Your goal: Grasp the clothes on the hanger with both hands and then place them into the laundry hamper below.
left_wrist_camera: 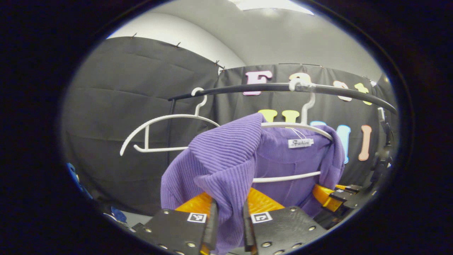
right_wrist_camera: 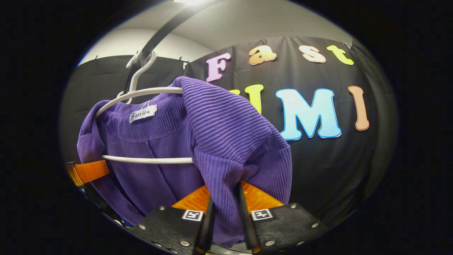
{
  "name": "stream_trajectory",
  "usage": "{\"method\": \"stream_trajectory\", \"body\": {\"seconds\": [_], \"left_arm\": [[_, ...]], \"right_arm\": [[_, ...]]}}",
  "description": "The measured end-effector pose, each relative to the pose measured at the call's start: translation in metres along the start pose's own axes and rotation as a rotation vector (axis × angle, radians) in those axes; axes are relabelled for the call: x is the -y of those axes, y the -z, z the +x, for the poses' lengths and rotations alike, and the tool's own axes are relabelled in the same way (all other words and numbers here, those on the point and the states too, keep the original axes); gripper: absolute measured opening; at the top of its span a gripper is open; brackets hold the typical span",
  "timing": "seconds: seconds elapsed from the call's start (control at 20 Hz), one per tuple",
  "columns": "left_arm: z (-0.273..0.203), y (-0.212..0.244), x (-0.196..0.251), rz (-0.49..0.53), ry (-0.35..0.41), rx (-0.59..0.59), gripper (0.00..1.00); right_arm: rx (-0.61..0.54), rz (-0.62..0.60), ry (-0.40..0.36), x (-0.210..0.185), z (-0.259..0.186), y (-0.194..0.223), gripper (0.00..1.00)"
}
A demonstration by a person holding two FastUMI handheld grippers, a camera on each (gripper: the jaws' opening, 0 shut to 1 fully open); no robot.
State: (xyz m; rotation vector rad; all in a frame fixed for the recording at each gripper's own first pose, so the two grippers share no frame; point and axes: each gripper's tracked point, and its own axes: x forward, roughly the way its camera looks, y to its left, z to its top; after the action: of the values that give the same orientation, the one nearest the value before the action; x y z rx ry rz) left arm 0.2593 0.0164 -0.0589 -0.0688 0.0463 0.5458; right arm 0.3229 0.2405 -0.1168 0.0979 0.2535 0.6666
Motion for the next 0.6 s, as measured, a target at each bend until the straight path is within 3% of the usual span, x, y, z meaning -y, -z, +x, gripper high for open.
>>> {"method": "stream_trajectory", "body": {"seconds": [0.05,0.15,0.2,0.25,0.3,0.35,0.4,0.5,0.6], "left_arm": [[0.000,0.000,0.003,-0.022,0.021,-0.007,0.19],[0.001,0.004,0.008,-0.041,0.074,-0.018,0.17],[0.000,0.004,0.008,-0.034,0.096,-0.016,0.27],[-0.002,0.004,0.009,-0.016,0.110,-0.016,0.27],[-0.005,0.001,0.000,0.015,0.075,-0.009,0.27],[-0.003,-0.006,-0.010,0.012,0.060,0.014,0.14],[-0.007,-0.004,0.003,-0.029,0.097,0.010,0.01],[-0.010,-0.002,0.001,-0.043,0.097,0.011,0.06],[-0.014,-0.006,0.000,-0.036,0.101,0.024,0.01]], "right_arm": [[0.006,0.012,-0.004,0.005,0.001,-0.002,0.19],[0.009,0.034,-0.023,0.007,-0.004,-0.006,0.07],[0.007,0.042,-0.032,0.007,-0.006,-0.005,0.05],[0.008,0.053,-0.045,0.007,-0.008,-0.006,0.02],[0.006,0.060,-0.054,0.008,-0.006,-0.005,0.00],[0.003,0.060,-0.060,0.009,-0.005,-0.005,0.00],[0.004,0.058,-0.063,0.009,-0.005,-0.007,0.00],[0.018,0.051,-0.056,0.011,-0.008,-0.010,0.00],[0.026,0.057,-0.049,0.012,-0.009,-0.011,0.00]]}}
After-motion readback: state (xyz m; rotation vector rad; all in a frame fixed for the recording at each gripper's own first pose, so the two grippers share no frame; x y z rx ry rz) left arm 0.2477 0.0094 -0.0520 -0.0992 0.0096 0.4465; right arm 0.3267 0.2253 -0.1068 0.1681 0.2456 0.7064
